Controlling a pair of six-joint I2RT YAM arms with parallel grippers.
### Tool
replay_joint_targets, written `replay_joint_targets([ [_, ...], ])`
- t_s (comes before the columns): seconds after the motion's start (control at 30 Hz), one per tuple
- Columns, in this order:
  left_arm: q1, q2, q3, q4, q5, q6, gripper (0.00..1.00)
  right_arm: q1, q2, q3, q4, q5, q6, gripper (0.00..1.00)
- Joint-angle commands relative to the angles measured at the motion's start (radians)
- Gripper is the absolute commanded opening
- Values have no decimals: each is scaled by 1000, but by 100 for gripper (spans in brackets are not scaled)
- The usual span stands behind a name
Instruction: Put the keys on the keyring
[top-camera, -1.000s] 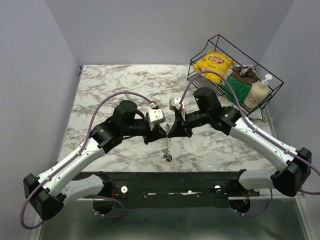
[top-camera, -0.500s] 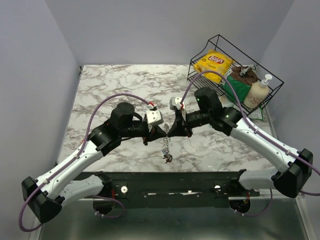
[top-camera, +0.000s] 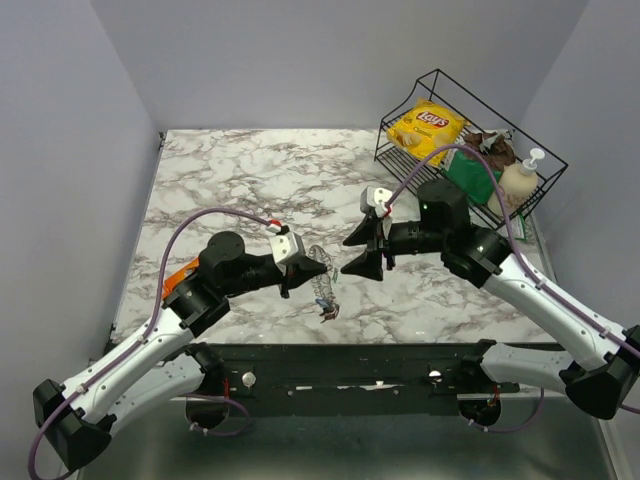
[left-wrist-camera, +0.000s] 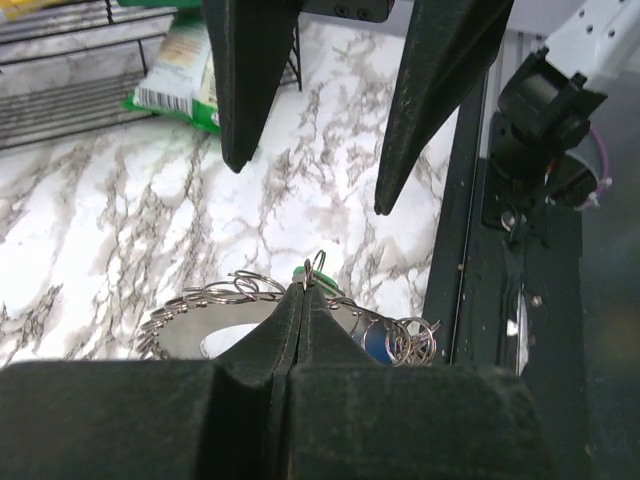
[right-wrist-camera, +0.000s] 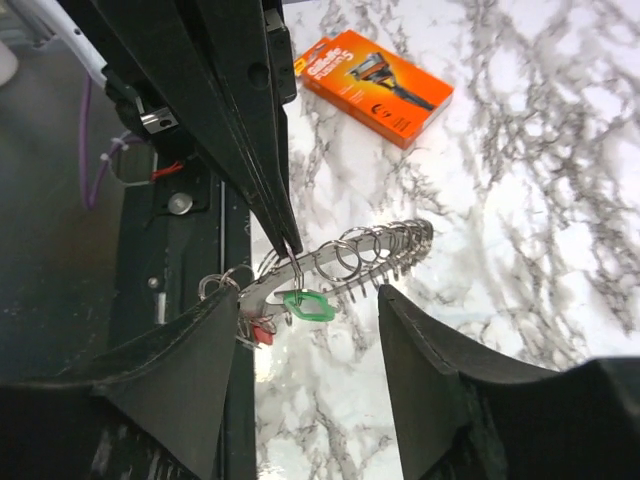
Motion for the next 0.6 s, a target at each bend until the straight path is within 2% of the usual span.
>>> replay_joint_targets([
  [0.0,-5,-47,-37,211,-21,-71,0,-6,-57,-32,85,62,41,69],
  [0.23,-5,-88,-116,453,13,-163,0,-9,-90,-41,114,33,65,70],
  [0.4,-5,-82,-104,481,30,-186,0,-10,-90,-24,117,-8,73,68],
  [0.57,-7,-78,-84,480,45,-197,0,-9,-85,-18,123,-62,82,61],
])
